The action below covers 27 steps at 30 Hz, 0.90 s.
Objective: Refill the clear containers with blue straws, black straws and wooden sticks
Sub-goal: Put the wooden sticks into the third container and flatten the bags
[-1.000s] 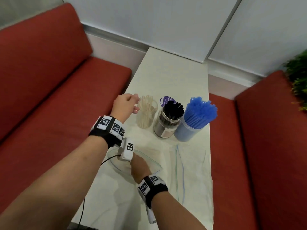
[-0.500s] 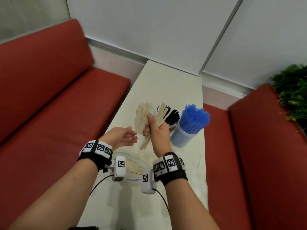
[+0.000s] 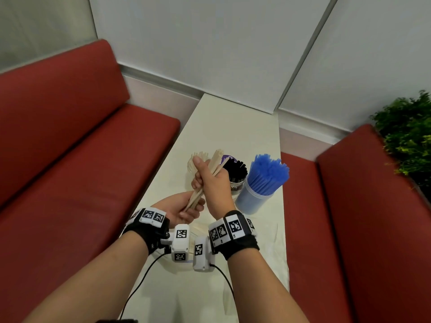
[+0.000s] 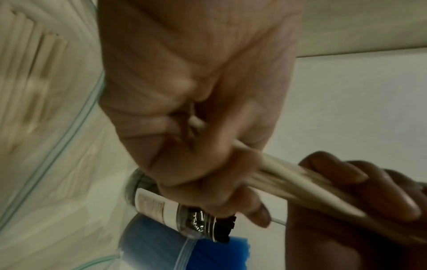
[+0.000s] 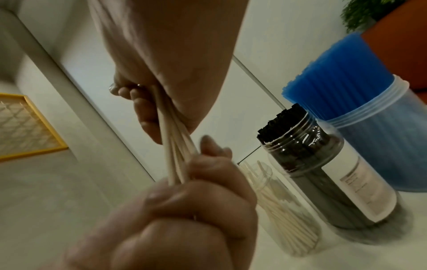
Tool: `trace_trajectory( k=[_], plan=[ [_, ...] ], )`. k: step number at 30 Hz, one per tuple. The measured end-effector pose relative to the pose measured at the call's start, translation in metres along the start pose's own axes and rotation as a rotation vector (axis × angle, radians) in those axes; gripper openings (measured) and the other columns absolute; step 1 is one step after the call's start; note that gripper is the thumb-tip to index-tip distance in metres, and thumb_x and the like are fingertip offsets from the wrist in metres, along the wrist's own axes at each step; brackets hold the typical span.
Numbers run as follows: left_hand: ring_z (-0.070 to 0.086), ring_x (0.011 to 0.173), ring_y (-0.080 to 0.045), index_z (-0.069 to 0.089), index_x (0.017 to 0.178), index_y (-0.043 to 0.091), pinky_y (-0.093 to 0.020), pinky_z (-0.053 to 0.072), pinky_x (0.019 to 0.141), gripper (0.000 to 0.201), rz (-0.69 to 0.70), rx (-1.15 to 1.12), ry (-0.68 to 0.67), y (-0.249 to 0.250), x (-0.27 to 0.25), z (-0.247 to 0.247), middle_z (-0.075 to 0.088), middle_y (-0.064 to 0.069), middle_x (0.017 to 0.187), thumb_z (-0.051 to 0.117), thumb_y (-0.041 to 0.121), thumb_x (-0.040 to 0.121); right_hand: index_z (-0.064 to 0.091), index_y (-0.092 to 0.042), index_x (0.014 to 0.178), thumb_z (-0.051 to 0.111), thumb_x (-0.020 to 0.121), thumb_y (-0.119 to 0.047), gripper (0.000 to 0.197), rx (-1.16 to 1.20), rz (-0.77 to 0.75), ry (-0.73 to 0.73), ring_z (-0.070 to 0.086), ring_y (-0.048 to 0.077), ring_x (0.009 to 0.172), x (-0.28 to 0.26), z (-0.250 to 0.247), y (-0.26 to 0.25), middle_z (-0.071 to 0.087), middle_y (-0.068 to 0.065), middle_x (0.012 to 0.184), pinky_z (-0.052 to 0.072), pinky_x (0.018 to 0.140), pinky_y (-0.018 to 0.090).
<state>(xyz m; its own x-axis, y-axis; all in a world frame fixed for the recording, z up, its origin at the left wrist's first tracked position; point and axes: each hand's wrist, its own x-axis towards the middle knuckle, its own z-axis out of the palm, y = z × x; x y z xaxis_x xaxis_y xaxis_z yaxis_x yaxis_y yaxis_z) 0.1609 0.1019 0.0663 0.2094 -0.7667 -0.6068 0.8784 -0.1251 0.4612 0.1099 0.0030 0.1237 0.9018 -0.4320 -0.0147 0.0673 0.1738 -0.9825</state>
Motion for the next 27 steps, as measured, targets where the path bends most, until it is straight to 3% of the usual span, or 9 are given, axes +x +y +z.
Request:
trace_trajectory(
  k=[3,6,9,12,15,17,21,25,27],
  plan=[
    [0.024,0.033,-0.005,0.051,0.062,0.013,-0.013,0.016,0.028,0.026,-0.007,0.072,-0.082,-0.004,0.0,-0.003,0.033,0.002,0.046,0.047,0.017,0.087,0.048,-0.02,0.062,0.077,0.087,-0.042,0.044,-0.019,0.064,-0.024,0.041,0.018,0.044,0.001,-0.002,0.008,0.043,0.003,0.052,0.039,0.048,0.03],
    [0.031,0.036,-0.008,0.05,0.062,0.013,-0.017,0.025,0.035,0.037,0.065,0.238,0.026,-0.005,0.006,0.001,0.037,0.0,0.046,0.035,0.015,0.095,0.046,-0.019,0.06,0.074,0.09,-0.041,0.047,-0.082,0.125,-0.075,0.045,0.022,0.044,0.001,-0.008,0.014,0.044,0.007,0.051,0.042,0.051,0.032],
    [0.06,0.055,-0.016,0.062,0.084,0.009,-0.03,0.055,0.062,0.055,0.273,0.463,0.306,0.011,0.006,0.008,0.06,-0.002,0.06,0.034,0.054,0.1,0.053,-0.009,0.073,0.072,0.093,-0.041,0.042,-0.153,0.169,-0.038,0.042,0.02,0.044,0.001,-0.015,0.022,0.044,0.004,0.051,0.04,0.049,0.032],
    [0.068,0.077,-0.015,0.07,0.11,0.014,-0.035,0.057,0.075,0.086,0.454,0.54,0.156,0.039,-0.005,0.009,0.073,-0.006,0.091,0.032,0.085,0.081,0.059,-0.006,0.097,0.067,0.096,-0.023,0.019,-0.186,0.226,-0.038,0.039,0.013,0.042,0.004,-0.019,0.035,0.044,-0.001,0.051,0.036,0.044,0.026],
    [0.069,0.083,-0.014,0.071,0.099,0.025,-0.036,0.057,0.081,0.073,0.493,1.103,0.208,0.053,-0.011,0.022,0.074,0.001,0.093,0.053,0.088,0.067,0.054,-0.013,0.106,0.051,0.097,-0.004,0.012,-0.38,0.317,-0.023,0.039,0.009,0.038,0.01,-0.014,0.046,0.045,0.002,0.056,0.031,0.039,0.02],
    [0.067,0.081,-0.016,0.068,0.083,0.022,-0.032,0.054,0.073,0.051,0.576,1.372,0.395,0.053,-0.003,0.027,0.071,0.001,0.082,0.064,0.073,0.074,0.051,-0.018,0.094,0.044,0.096,0.002,0.021,-0.453,0.298,-0.005,0.036,0.006,0.035,0.012,-0.012,0.054,0.044,0.001,0.055,0.027,0.038,0.018],
    [0.059,0.063,-0.023,0.054,0.056,0.019,-0.026,0.035,0.052,0.038,0.697,1.349,0.761,0.042,0.007,0.03,0.058,-0.002,0.06,0.059,0.043,0.085,0.054,-0.001,0.111,0.047,0.086,0.004,0.026,-0.433,0.273,-0.029,0.042,0.007,0.036,0.012,-0.017,0.062,0.048,0.004,0.055,0.035,0.041,0.022],
    [0.051,0.043,-0.011,0.058,0.053,0.015,-0.022,0.035,0.039,0.039,0.65,1.298,0.66,0.041,0.009,0.023,0.053,0.002,0.045,0.06,0.038,0.083,0.051,-0.004,0.125,0.061,0.083,-0.011,0.043,-0.424,0.328,-0.079,0.044,0.012,0.041,0.01,-0.024,0.07,0.049,0.005,0.056,0.038,0.043,0.023],
    [0.049,0.037,-0.005,0.068,0.056,0.022,-0.015,0.034,0.036,0.034,0.619,1.243,0.54,0.047,0.005,0.022,0.055,0.005,0.043,0.059,0.038,0.084,0.058,-0.011,0.11,0.071,0.088,-0.022,0.028,-0.456,0.322,-0.116,0.042,0.016,0.045,0.008,-0.031,0.077,0.048,0.007,0.058,0.036,0.047,0.027]
  ],
)
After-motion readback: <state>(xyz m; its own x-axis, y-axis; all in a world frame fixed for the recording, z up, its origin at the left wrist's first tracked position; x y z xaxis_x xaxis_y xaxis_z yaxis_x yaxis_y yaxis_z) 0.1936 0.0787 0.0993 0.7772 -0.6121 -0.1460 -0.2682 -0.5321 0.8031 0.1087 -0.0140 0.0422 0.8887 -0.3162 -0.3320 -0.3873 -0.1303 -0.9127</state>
